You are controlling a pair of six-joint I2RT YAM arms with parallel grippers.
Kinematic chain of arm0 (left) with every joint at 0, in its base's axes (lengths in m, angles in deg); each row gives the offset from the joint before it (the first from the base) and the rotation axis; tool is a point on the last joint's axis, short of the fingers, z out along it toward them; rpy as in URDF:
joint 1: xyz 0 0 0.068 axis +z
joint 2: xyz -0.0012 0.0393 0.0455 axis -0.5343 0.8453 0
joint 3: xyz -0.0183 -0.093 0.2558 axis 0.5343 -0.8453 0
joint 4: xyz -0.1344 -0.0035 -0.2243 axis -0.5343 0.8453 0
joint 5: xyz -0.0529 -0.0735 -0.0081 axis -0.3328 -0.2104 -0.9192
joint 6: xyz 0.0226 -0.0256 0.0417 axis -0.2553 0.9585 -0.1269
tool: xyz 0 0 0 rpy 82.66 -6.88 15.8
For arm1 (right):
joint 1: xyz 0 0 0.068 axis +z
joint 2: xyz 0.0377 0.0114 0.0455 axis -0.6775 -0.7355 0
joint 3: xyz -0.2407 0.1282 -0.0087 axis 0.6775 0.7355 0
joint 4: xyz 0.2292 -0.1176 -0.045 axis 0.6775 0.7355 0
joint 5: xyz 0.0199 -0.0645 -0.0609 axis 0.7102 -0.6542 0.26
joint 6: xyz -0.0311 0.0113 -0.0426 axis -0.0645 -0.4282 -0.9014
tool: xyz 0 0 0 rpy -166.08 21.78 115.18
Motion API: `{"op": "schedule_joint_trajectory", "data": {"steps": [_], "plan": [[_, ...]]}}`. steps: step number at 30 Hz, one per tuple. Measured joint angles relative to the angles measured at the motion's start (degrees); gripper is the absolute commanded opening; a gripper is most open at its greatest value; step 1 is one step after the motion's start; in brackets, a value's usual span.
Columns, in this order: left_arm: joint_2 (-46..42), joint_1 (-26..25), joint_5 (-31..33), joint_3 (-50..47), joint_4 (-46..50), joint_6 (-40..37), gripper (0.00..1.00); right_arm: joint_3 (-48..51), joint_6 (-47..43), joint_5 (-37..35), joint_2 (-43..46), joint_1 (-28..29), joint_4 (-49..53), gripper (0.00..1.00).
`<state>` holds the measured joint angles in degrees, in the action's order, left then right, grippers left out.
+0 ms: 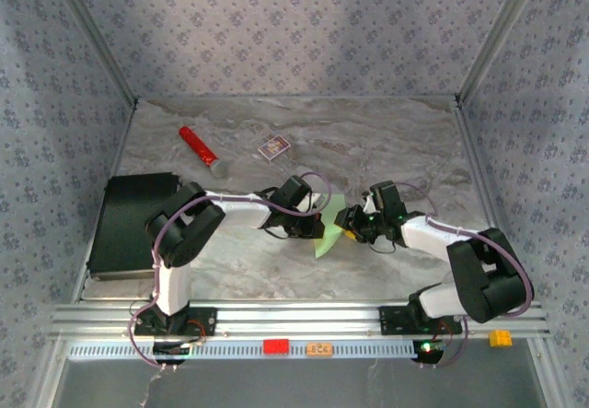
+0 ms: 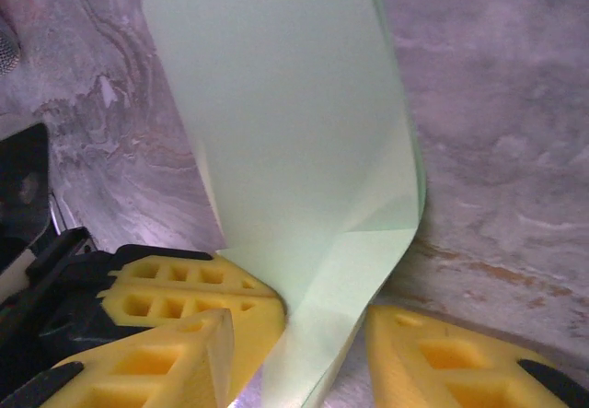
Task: Fold a paper plane with a square sheet of paper (pick it up from the middle)
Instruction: Turn over the paper at the center of the table.
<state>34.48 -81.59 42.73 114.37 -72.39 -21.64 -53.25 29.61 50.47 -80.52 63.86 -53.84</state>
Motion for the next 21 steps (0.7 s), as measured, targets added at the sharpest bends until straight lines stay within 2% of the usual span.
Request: {"op": "schedule_joint_trajectory", "data": {"steps": [7,21], "plan": [[-0.28,-0.24,0.79,-0.20,-0.04,0.42,0.02,1.29,0.48,-0.02,-0.42,-0.17,-0.57,0.43],[-0.59,-0.22,0.94,-0.52,-0.15,0.44,0.03,3.02,2.78,0.90,-2.84,-0.74,-8.39,0.29]]}}
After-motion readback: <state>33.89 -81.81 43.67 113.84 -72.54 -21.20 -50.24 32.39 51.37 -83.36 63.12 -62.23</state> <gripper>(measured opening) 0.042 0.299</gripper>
